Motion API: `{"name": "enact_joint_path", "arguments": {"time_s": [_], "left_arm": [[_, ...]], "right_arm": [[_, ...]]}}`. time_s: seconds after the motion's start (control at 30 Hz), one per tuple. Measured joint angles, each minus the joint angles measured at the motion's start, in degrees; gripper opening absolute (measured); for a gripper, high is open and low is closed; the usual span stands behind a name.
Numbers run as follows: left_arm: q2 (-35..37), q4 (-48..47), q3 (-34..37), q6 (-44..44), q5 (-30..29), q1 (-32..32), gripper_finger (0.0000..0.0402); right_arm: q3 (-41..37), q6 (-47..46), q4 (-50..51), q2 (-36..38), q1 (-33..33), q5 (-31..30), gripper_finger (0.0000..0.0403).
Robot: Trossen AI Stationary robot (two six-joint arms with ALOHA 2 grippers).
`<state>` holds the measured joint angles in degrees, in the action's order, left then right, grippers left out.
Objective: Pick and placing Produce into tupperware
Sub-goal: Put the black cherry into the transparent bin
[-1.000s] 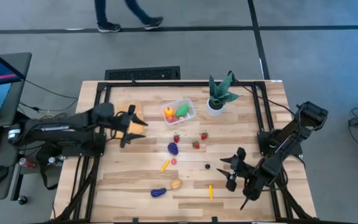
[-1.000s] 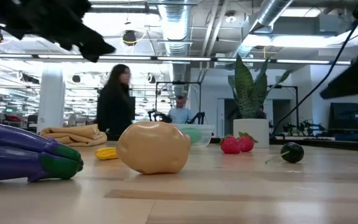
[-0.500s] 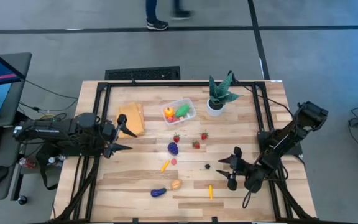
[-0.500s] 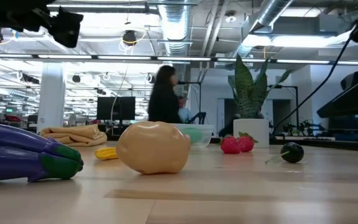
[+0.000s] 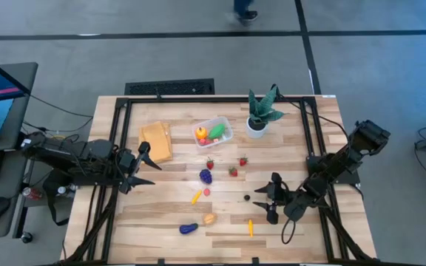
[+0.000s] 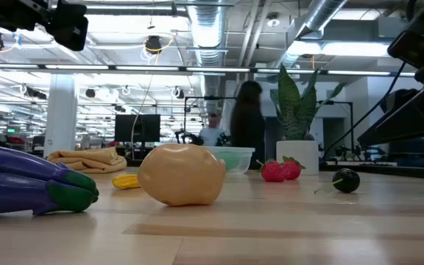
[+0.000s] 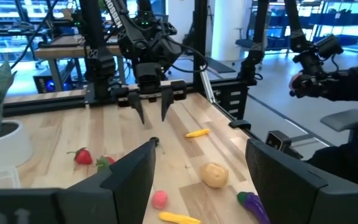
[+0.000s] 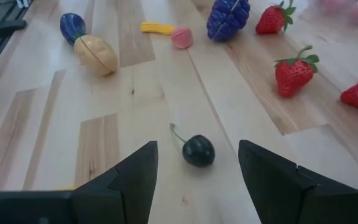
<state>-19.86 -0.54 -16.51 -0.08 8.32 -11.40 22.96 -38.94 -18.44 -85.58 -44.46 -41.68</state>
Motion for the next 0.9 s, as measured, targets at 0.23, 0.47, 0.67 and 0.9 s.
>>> {"name": "enact_joint_path", "arguments": {"time_s": [0.23, 0.47, 0.67, 0.9], "left_arm": [[0.0, -0.07, 0.0, 0.02, -1.76, -2.14, 0.0243], [0.0, -0.07, 0.0, 0.02, -3.58, -3.3, 0.0243], [0.0, -0.07, -0.02, 0.02, -4.55, -4.06, 0.0243], [0.0, -0.15, -0.02, 0.02, -4.55, -4.07, 0.0243]], "right_arm": [[0.0, -0.02, 0.95, 0.0, 1.69, 3.61, 0.0216], [0.02, 0.46, 1.52, -0.02, 4.65, 7.28, 0.0216], [0.02, 0.47, 1.97, -0.02, 6.16, 10.41, 0.0216], [0.02, 0.57, 2.08, -0.02, 6.84, 11.9, 0.0216]]}}
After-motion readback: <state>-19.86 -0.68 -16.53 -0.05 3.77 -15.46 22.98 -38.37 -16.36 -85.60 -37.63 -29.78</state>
